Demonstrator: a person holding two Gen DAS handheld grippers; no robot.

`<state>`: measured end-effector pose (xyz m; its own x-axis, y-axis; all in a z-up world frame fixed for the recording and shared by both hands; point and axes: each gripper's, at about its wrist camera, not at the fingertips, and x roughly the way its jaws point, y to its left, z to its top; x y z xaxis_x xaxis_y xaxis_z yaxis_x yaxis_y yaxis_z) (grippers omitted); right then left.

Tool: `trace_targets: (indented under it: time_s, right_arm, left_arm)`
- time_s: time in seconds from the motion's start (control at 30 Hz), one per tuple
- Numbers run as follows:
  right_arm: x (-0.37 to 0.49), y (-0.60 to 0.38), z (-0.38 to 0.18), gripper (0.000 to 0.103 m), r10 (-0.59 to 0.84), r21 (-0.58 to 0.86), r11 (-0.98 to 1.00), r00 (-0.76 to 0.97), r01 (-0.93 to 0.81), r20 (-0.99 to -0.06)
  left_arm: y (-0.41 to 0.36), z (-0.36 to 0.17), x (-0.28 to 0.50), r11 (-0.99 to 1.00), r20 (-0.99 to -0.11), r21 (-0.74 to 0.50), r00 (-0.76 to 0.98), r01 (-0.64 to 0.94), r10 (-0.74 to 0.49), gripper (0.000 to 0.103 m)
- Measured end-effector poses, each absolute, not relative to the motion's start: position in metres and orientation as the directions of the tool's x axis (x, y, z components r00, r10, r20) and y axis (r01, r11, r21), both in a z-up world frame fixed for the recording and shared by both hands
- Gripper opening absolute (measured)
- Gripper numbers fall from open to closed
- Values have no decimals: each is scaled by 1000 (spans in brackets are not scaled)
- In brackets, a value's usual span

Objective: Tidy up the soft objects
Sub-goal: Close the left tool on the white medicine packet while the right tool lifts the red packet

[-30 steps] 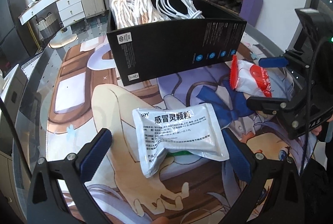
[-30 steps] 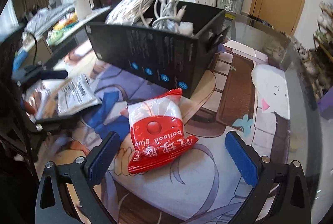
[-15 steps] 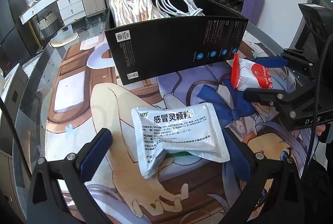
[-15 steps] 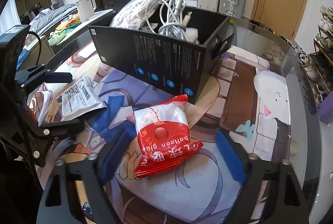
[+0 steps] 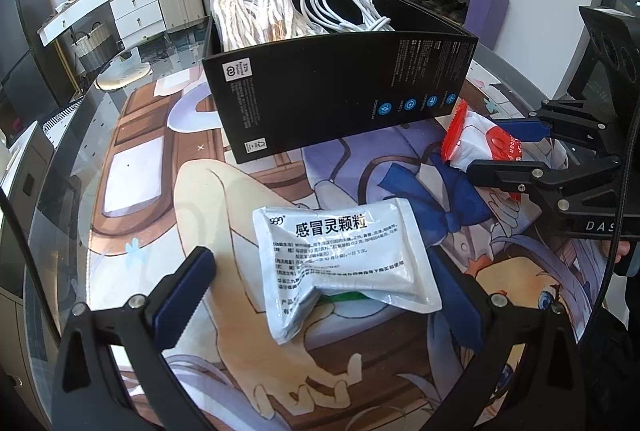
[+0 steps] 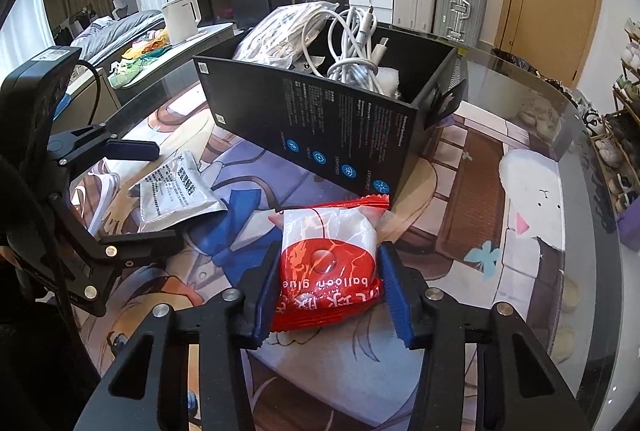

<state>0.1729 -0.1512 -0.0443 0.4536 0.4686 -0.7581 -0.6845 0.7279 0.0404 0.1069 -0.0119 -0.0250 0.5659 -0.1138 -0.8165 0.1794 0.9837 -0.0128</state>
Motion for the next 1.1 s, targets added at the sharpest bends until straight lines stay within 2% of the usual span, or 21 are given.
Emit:
trace_targets:
  time_s: [0.1, 0.2, 0.27, 0.3, 0.4, 0.63, 1.1]
  right_arm:
    - [172, -151, -45, 48, 469, 39, 727, 454, -686, -758]
    - [171, -151, -44, 48, 467, 37, 726, 454, -686, -759]
    - [171, -151, -44, 48, 468, 37, 725, 452, -688, -759]
    - [171, -152, -44, 48, 468, 39, 726, 452, -687, -759]
    - [171, -152, -44, 48, 469, 39, 725, 451, -688, -759]
    - [170, -150, -44, 48, 480, 41, 710, 440, -703, -759]
    - [160, -158, -20, 48, 537, 54, 687, 457, -725, -709]
  left_arm:
    - [-12, -25, 107, 984, -816, -15, 566, 180, -116, 102]
    - [-13, -23, 106, 983, -804, -16, 582, 185, -123, 88]
    - [-12, -21, 104, 981, -796, -18, 590, 195, -132, 76]
    - [-12, -19, 103, 980, -789, -17, 599, 200, -136, 66]
    - [-11, -18, 101, 979, -783, -23, 605, 203, -143, 59]
    - [-10, -16, 99, 976, -778, -40, 607, 212, -164, 55]
    - [-4, 0, 90, 976, -738, -49, 651, 213, -179, 54]
